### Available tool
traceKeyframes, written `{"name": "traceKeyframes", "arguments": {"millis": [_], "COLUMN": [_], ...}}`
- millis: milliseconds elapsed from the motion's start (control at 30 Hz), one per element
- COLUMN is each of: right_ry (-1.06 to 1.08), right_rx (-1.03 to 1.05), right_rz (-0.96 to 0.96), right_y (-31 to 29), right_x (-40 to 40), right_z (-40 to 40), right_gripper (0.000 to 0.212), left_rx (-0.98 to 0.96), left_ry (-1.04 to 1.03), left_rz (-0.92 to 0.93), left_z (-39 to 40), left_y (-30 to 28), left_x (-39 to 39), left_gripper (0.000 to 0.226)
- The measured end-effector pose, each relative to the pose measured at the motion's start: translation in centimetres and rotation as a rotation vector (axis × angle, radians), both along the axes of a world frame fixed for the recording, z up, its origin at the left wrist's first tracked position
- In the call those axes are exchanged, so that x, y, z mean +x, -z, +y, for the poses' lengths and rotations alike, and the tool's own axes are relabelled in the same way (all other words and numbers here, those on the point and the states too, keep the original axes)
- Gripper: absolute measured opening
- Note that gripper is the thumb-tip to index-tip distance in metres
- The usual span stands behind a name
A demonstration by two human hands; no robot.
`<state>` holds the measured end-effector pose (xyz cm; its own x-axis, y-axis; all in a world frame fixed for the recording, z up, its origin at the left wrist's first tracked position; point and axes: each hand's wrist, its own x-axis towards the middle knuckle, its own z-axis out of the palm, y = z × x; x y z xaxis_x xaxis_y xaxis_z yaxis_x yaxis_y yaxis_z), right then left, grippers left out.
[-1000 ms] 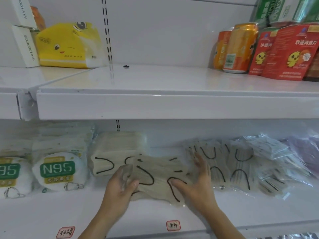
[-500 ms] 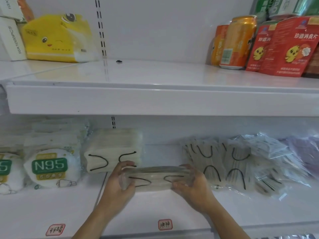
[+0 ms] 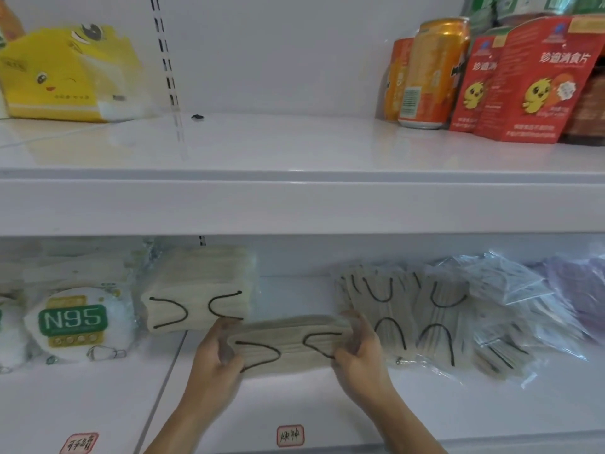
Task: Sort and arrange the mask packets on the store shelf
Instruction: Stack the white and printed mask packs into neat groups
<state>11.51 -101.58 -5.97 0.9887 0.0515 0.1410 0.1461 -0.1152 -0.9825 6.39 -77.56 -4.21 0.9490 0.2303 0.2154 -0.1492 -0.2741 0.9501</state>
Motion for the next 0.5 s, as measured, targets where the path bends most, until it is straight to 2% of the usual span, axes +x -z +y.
{"name": "traceKeyframes", "arguments": {"millis": [133, 200, 333, 400, 500], "right_ry": [0.034, 0.055, 0.361, 0.423, 0.225], "right_rx": [-0.126, -0.205, -0.325, -0.547, -1.126], "right_rz": [-0.049, -0.08, -0.286, -0.181, 0.129], "right_y": [0.1, -0.3, -2.4, -3.9, -4.9], "right_x": [-0.2, -0.7, -0.3, 1.2, 2.8], "right_z": [-0.2, 0.1, -1.9, -3.8, -4.5], "right_gripper": [0.06, 0.062, 0.05, 0.046, 0.065], "left_rx": [0.039, 0.025, -0.162, -0.146, -0.14], "left_ry": [0.016, 0.005, 0.038, -0.006, -0.001], "left_rz": [-0.013, -0.01, 0.079, 0.107, 0.148], "left_z": [-0.1, 0.2, 0.8, 0.6, 0.5], "left_y": [0.2, 0.3, 0.4, 0.3, 0.3], "left_x": [-0.2, -0.3, -0.1, -0.2, 0.0], "left_gripper": [0.064, 0.06, 0.049, 0.042, 0.039]}}
